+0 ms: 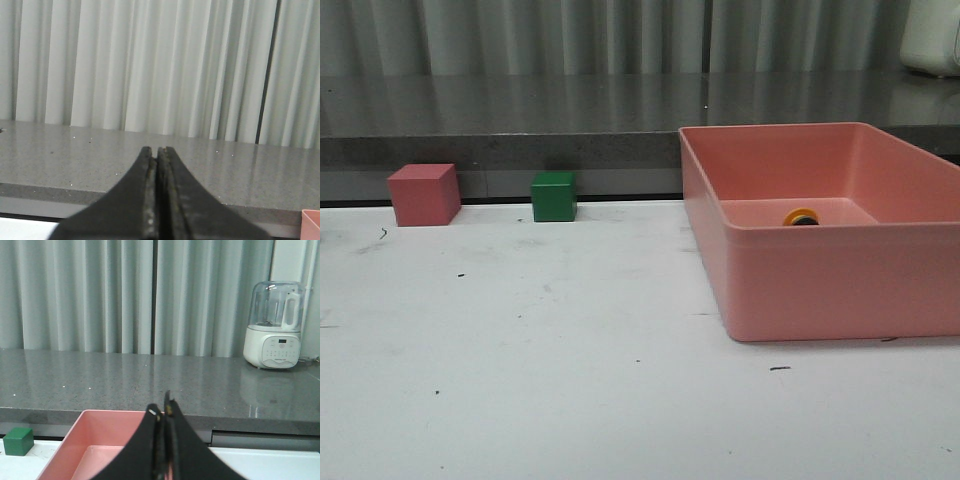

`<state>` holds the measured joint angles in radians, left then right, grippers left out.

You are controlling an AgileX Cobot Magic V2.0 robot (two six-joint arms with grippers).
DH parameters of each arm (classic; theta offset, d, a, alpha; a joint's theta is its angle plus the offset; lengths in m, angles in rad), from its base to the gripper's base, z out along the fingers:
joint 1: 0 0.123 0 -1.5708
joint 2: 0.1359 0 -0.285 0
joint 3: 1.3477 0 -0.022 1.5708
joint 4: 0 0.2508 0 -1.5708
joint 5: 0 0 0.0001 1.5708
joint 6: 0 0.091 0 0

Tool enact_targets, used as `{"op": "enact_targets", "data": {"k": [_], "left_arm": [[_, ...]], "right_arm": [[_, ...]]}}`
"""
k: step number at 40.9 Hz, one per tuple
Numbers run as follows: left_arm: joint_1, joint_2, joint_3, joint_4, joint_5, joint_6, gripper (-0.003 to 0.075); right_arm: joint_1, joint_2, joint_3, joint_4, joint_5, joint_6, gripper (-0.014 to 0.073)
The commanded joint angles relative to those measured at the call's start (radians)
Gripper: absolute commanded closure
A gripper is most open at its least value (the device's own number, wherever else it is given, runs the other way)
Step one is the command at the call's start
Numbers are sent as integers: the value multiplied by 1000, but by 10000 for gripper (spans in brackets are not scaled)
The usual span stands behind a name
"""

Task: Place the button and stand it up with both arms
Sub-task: 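Move the right gripper over the pink bin toward the yellow button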

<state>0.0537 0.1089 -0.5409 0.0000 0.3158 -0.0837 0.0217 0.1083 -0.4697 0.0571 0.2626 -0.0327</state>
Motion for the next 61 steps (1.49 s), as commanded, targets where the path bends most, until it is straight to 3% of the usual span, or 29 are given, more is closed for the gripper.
{"op": "enact_targets", "data": {"k": [1,8,39,41,44,48,50,54,61], "left_arm": [[2,91,-121,-7,38,-11,740],[2,227,-230,-7,133,-11,740],[2,459,-229,-7,237,-11,718],[2,470,-229,-7,246,-11,663],[2,487,-229,0,248,-11,507],[2,502,-229,0,245,-11,263],[2,509,-229,0,245,-11,182],[2,509,-229,0,245,-11,145],[-39,509,-229,0,240,-11,178]], "right_arm": [[-6,83,-104,-9,3,-10,662],[-6,210,-186,-9,88,-10,662],[-6,557,-171,-9,213,-10,655],[-6,569,-171,-9,215,-10,619],[-6,570,-171,-9,216,-10,508],[-6,570,-171,-9,216,-10,262],[-6,570,-171,-9,216,-10,137],[-6,570,-171,-9,218,-10,-19],[-6,570,-186,2,242,-10,-40]]}}
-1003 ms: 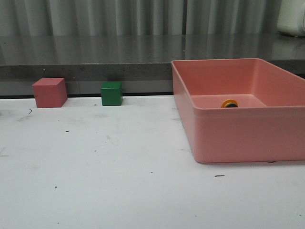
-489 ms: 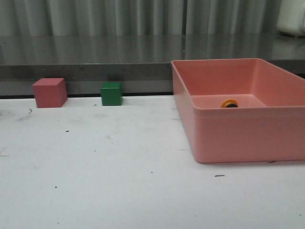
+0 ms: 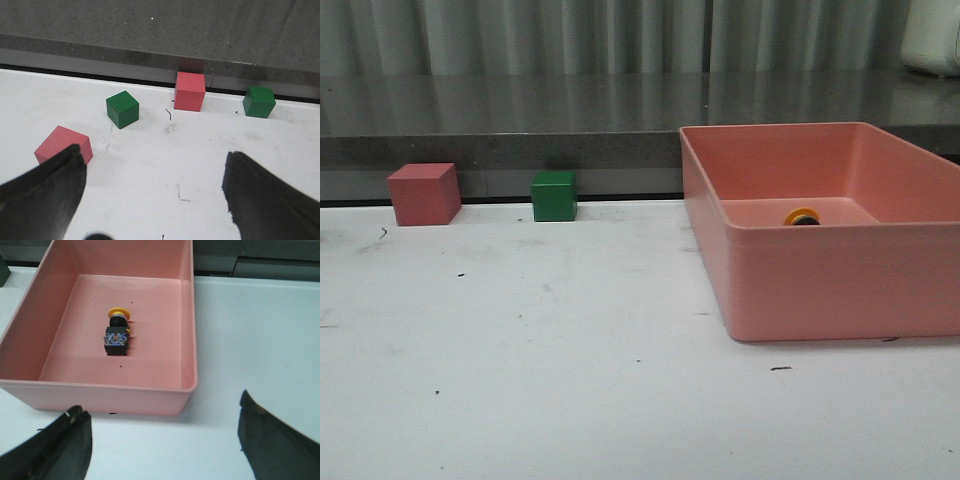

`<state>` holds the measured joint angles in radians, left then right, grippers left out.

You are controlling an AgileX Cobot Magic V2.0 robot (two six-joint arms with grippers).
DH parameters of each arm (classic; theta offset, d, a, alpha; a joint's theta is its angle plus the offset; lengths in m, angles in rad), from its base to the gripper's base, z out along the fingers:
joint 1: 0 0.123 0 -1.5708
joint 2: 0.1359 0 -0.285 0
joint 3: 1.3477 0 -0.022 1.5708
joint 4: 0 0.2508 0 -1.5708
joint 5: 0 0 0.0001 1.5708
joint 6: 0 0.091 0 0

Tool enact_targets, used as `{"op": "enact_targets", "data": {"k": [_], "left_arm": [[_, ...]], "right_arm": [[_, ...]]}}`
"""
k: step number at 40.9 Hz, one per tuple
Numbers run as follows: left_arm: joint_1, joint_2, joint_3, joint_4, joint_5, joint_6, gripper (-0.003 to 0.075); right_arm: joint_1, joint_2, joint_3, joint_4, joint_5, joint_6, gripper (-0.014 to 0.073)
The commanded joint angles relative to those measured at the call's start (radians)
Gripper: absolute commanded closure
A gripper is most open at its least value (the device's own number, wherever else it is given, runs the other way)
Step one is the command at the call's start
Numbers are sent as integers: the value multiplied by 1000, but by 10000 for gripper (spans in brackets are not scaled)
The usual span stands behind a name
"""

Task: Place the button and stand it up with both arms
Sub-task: 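Move the right gripper over the pink bin toward the yellow button, then lower the right gripper into the bin and grasp the button switch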

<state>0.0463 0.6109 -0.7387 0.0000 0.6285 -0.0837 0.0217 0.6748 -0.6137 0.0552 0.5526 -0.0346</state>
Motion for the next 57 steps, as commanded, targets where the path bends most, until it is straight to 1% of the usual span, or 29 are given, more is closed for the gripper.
{"op": "enact_targets", "data": {"k": [1,5,10,14,18,21,26,37,42,53,57], "left_arm": [[-46,7,-32,0,-73,-11,184],[-131,7,-32,5,-73,-11,200],[-230,7,-32,13,-71,-11,209],[-289,7,-32,13,-71,-11,209],[-322,7,-32,13,-71,-11,209],[-327,7,-32,11,-71,-11,209],[-327,7,-32,11,-71,-11,209],[-327,7,-32,11,-71,-11,209],[-327,7,-32,11,-71,-11,209],[-327,7,-32,11,-71,-11,209],[-327,7,-32,11,-71,-11,209]], "right_arm": [[-6,4,-48,11,-39,-8,-40],[-5,10,-84,23,10,-8,-40],[26,49,-140,24,68,-8,-40],[76,92,-194,24,125,-9,-40],[137,149,-248,24,172,-9,-40],[177,203,-292,24,199,-9,-40],[215,301,-363,24,231,-9,-40],[223,563,-540,24,338,-9,-40],[221,692,-620,24,360,-2,-40],[221,965,-779,-62,386,127,-40],[212,1058,-835,-95,393,197,-40]]}}
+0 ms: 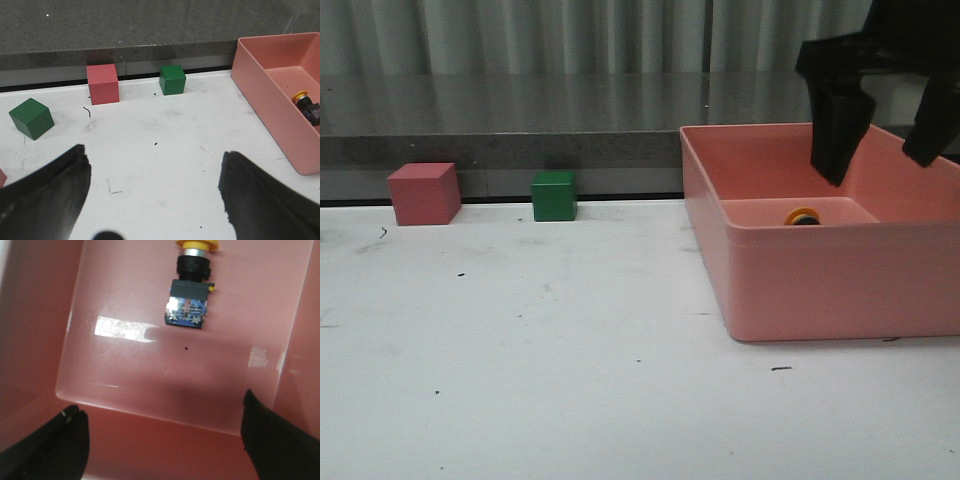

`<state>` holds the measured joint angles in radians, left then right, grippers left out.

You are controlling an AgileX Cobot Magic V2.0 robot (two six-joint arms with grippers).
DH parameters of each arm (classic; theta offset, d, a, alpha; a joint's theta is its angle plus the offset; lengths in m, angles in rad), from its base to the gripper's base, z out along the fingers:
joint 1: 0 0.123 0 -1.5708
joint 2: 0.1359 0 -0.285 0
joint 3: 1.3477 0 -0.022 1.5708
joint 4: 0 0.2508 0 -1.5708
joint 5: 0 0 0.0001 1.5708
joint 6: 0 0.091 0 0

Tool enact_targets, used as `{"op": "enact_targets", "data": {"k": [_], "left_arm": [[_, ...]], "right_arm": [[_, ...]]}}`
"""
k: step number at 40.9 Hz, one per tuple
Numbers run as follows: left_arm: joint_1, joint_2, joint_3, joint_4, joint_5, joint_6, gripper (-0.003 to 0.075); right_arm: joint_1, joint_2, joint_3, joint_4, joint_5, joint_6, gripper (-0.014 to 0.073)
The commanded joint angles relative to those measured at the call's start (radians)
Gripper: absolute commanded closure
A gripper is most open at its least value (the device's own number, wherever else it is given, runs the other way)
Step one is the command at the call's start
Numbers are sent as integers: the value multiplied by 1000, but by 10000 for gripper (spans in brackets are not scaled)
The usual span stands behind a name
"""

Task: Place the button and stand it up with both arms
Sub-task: 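Lower the right gripper into the bin and grasp the button switch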

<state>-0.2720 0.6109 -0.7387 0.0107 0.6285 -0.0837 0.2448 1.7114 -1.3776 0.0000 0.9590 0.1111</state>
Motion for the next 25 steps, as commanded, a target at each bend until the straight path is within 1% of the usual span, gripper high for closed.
{"op": "enact_targets", "data": {"k": [1,14,25], "left_arm": [[-9,7,-32,0,-71,-11,209],[-9,7,-32,0,-73,-11,209],[-9,7,-32,0,-73,-11,209]], "right_arm": [[-15,40,-82,-40,-14,56,-40],[-45,236,-225,-33,-34,132,-40],[-45,350,-319,-33,-39,135,-40]]}}
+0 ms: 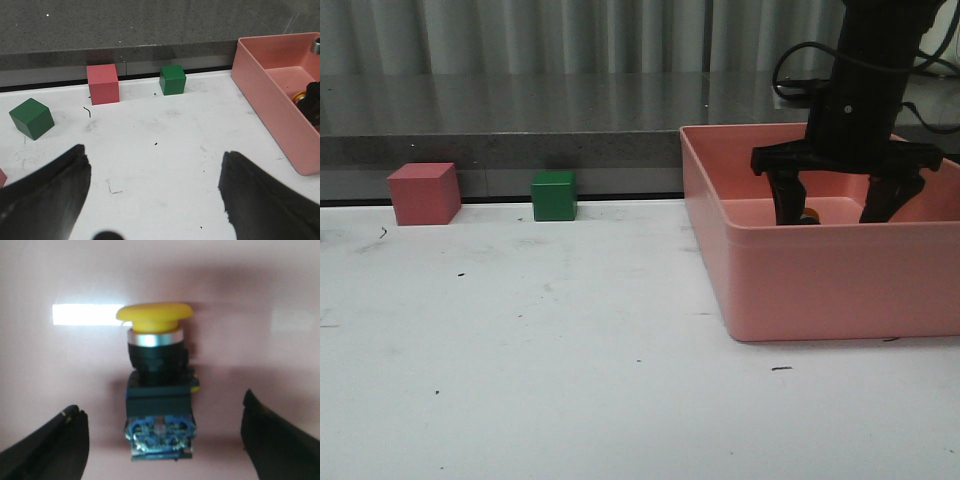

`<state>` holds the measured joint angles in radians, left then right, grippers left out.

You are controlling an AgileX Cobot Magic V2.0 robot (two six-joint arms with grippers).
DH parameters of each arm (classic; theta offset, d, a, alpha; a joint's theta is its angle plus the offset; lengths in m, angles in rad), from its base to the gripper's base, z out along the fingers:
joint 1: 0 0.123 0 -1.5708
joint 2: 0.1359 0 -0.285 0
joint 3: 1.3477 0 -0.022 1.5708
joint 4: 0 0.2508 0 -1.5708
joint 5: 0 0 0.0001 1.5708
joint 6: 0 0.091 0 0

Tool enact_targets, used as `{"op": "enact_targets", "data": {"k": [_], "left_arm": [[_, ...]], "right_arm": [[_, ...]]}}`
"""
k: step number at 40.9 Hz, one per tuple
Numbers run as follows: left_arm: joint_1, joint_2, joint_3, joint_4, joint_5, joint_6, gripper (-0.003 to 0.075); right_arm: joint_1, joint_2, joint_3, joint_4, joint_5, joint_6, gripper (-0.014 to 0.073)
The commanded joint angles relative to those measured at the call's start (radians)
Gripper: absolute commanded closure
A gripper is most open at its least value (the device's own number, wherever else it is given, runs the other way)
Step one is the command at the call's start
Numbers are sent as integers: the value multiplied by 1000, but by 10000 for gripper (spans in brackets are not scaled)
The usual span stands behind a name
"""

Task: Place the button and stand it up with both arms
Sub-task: 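Lower the right gripper into the bin and grasp the button switch, then lift the switch out of the bin and carry it toward the left arm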

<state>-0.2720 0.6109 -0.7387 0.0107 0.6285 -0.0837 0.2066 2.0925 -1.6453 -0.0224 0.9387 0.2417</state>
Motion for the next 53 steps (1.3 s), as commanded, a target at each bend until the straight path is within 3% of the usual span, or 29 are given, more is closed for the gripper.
{"op": "enact_targets", "data": {"k": [1,14,24,30,53], "left_arm": [[-9,7,-32,0,-73,-11,209],[-9,7,-32,0,-73,-11,209],[-9,7,-32,0,-73,-11,209],[-9,7,-32,0,-73,-11,209],[-9,7,-32,0,-73,-11,209]], "right_arm": [[-7,-23,-59,-10,-17,4,-40],[-7,6,-80,-10,-1,4,-28],[-7,9,-81,-9,19,4,246],[-7,9,-81,-9,20,4,325],[28,-148,-82,32,92,4,337]]}}
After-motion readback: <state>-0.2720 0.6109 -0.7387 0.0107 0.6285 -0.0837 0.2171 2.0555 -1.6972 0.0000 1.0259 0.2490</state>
